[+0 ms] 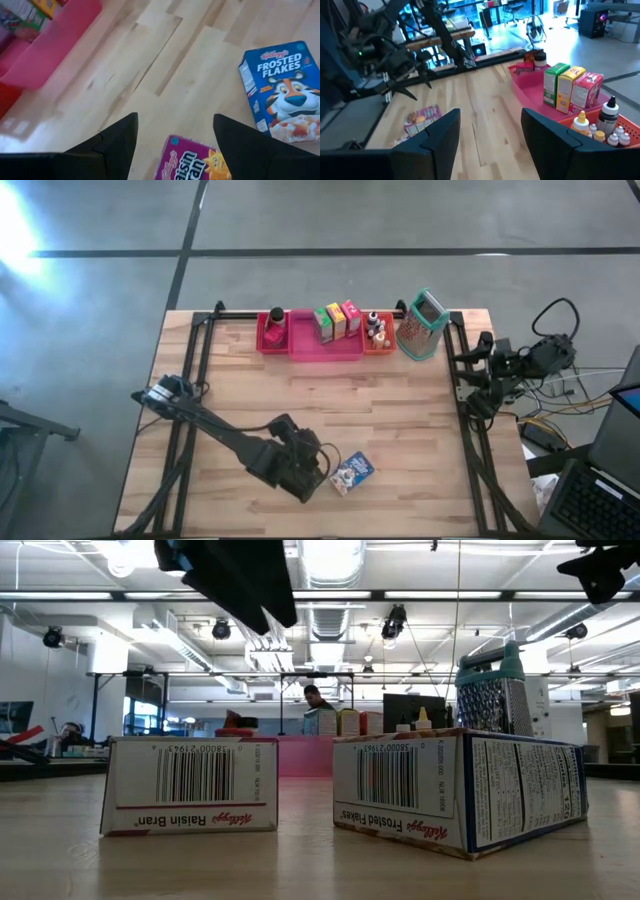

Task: Pick & Place Kitchen Items
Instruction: Put the purple cereal box into the pink bin

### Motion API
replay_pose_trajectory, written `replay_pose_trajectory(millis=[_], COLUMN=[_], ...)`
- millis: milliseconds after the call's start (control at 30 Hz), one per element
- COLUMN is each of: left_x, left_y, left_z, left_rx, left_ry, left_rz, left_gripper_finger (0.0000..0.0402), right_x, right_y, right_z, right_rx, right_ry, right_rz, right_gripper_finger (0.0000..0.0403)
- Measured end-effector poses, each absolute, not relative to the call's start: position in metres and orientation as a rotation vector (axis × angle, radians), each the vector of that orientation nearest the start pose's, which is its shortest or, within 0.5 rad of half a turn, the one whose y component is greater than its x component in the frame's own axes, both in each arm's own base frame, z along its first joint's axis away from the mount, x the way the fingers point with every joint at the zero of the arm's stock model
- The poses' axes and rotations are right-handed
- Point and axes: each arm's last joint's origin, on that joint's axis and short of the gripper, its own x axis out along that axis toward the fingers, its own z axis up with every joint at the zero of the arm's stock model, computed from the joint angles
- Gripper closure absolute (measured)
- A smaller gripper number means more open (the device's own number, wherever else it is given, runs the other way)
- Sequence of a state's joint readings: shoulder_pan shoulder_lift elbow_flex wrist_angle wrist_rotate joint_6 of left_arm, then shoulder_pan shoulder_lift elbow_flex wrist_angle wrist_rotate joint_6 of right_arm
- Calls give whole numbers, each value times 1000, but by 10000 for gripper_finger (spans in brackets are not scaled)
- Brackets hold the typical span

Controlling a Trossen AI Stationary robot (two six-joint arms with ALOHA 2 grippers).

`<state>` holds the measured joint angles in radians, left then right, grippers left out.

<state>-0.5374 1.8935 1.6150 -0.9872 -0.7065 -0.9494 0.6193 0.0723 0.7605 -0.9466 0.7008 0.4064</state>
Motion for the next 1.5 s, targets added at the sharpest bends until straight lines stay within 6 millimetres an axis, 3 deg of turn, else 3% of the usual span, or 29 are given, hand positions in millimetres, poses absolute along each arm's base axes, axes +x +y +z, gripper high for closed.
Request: replay_pose_trajectory(millis=[300, 567, 933, 1067, 1233, 1500], left_x=[322, 292, 292, 295, 296, 296], left_y=[-183, -179, -176, -177, -177, -177], left_z=[256, 255, 242, 242, 242, 242], left_rx=[-278, -311, -384, -387, -379, -380], left_ry=[783, 738, 666, 633, 634, 632], left_rz=[763, 1010, 1053, 1031, 1025, 1020], left_gripper_finger=[138, 138, 135, 103, 17, 5], right_x=[0, 1, 1, 1, 1, 1], right_y=[-23, -22, -23, -23, -23, -23], right_z=[300, 301, 301, 301, 301, 301], right_rx=[274, 271, 272, 272, 272, 271], right_ry=[151, 155, 154, 155, 154, 155], right_rz=[-113, -113, -114, -114, -114, -114], right_gripper_finger=[175, 151, 117, 104, 87, 62])
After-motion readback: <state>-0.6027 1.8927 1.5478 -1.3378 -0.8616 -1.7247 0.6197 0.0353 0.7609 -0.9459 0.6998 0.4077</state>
